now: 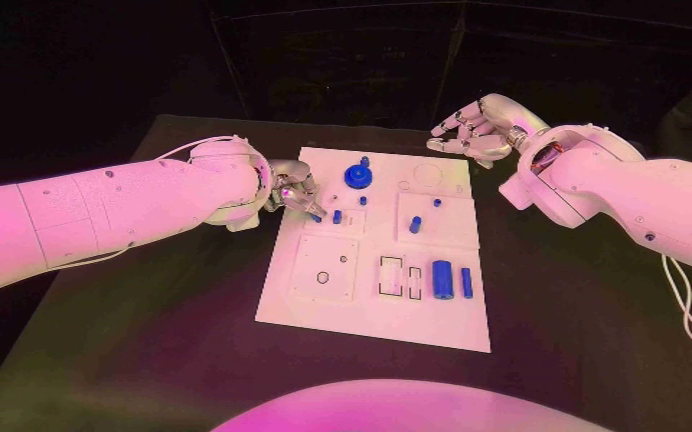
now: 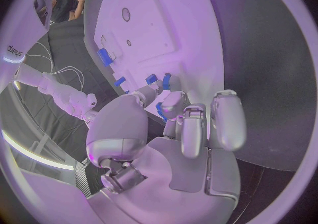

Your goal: Assemble the parts on the task board

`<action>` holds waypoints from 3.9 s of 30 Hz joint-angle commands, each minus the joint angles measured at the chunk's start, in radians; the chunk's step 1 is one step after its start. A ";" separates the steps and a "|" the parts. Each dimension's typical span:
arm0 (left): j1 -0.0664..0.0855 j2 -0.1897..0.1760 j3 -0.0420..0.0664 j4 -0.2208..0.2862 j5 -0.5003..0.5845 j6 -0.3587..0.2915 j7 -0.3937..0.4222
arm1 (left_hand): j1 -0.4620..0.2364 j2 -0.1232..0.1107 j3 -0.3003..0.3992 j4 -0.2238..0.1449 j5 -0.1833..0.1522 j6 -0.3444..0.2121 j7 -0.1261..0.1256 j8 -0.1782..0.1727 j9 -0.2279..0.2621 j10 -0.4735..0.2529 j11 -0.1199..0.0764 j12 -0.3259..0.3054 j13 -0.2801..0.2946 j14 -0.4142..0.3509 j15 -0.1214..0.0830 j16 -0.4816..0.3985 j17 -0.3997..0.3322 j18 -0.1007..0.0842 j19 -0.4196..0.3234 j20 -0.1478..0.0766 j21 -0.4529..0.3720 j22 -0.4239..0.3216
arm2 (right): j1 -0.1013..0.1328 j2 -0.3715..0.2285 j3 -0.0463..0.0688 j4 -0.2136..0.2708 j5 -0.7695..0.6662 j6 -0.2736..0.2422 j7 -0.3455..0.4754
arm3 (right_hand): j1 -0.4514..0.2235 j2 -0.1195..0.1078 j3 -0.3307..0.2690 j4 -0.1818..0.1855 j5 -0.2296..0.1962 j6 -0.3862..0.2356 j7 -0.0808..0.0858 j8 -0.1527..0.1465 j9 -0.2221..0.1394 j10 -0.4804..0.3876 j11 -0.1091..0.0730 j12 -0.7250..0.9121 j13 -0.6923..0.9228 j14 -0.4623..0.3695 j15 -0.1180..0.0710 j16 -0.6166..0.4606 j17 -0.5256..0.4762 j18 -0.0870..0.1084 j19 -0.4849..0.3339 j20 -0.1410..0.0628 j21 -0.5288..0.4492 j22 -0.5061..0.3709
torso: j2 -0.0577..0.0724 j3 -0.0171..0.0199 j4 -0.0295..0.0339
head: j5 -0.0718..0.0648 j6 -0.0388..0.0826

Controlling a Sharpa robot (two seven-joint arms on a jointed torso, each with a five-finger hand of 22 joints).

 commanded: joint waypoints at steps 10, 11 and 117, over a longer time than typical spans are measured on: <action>-0.002 0.003 -0.002 -0.001 0.000 0.026 0.001 | -0.024 -0.011 -0.020 0.010 -0.005 0.016 -0.003 0.000 -0.003 0.011 0.000 0.011 0.008 0.106 -0.009 0.003 0.263 -0.012 0.031 -0.008 0.009 0.007 | 0.002 -0.001 0.001 0.002 0.004 0.003 0.004 | -0.001 0.007 -0.006 0.003 0.005 -0.002 -0.002 0.006 0.000 -0.007 0.001 -0.003 -0.001 0.036 -0.005 -0.003 -0.001 0.013 -0.002 -0.003 -0.006 -0.001 | -0.001 -0.0005 0.0018 | -0.002 -0.002; -0.002 0.002 -0.002 -0.001 0.000 0.026 0.001 | -0.025 -0.011 -0.022 0.011 -0.005 0.017 -0.003 0.000 -0.004 0.012 0.000 0.012 0.010 0.106 -0.010 0.003 0.263 -0.012 0.032 -0.008 0.010 0.008 | 0.002 -0.002 0.001 0.003 0.004 0.004 0.004 | -0.001 0.007 -0.006 0.003 0.005 -0.002 -0.002 0.006 0.000 -0.007 0.001 -0.003 -0.001 0.036 -0.005 -0.003 -0.001 0.013 -0.002 -0.003 -0.006 -0.001 | -0.001 -0.0003 0.0018 | -0.002 -0.002; 0.002 0.215 -0.002 -0.179 -0.316 -0.182 0.388 | 0.403 -0.101 -0.292 0.028 -0.016 -0.099 0.126 -0.245 -0.426 -0.514 0.135 -0.543 -0.751 -0.007 0.097 -0.277 -0.149 0.060 -0.069 0.089 -0.390 -0.380 | 0.002 0.025 0.001 -0.009 0.004 0.000 0.017 | 0.004 0.013 -0.006 0.007 0.011 -0.005 -0.002 0.006 0.000 -0.017 0.001 -0.013 -0.013 0.032 -0.004 -0.014 -0.013 0.015 -0.008 -0.004 -0.016 -0.018 | 0.000 -0.0003 0.0002 | -0.032 0.035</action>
